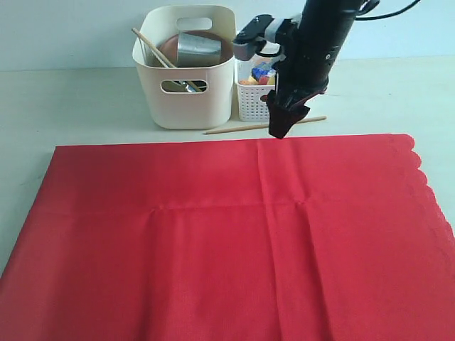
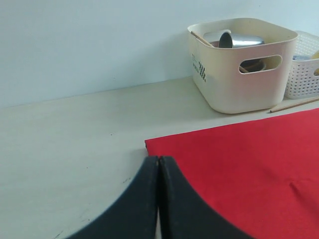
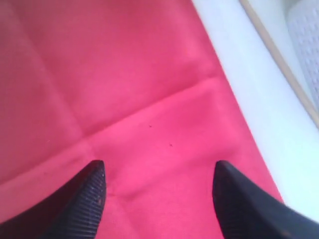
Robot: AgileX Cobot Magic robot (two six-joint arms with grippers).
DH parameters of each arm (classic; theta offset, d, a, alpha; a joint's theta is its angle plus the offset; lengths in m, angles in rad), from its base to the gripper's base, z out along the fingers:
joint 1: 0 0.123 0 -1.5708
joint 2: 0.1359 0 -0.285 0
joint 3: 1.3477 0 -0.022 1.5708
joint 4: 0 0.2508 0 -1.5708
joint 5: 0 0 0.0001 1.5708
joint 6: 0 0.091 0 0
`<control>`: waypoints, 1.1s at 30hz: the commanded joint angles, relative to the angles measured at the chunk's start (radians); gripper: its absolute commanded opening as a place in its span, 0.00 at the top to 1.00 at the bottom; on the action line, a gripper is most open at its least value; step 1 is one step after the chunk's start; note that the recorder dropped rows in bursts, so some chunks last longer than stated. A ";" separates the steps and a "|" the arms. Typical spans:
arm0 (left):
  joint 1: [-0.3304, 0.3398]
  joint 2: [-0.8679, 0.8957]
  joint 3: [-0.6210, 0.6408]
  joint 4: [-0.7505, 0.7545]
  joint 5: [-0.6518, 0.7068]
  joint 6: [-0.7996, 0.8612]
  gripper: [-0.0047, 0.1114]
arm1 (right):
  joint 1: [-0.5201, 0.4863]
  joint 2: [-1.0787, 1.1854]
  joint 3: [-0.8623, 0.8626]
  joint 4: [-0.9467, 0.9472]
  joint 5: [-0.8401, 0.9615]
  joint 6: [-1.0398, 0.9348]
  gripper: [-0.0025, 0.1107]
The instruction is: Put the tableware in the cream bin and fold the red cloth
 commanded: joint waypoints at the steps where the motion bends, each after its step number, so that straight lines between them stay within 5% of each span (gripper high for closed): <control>1: 0.001 -0.007 0.003 0.000 -0.002 0.000 0.94 | -0.037 0.046 0.002 0.006 -0.099 -0.002 0.45; 12: 0.001 -0.007 0.003 0.000 -0.002 0.000 0.94 | -0.040 0.196 -0.023 0.045 -0.318 -0.069 0.45; 27: 0.001 -0.007 0.003 0.000 -0.002 0.000 0.94 | -0.040 0.395 -0.238 0.108 -0.360 -0.066 0.46; 33: 0.001 -0.007 0.003 0.000 -0.002 0.000 0.94 | -0.040 0.405 -0.238 0.108 -0.353 -0.066 0.70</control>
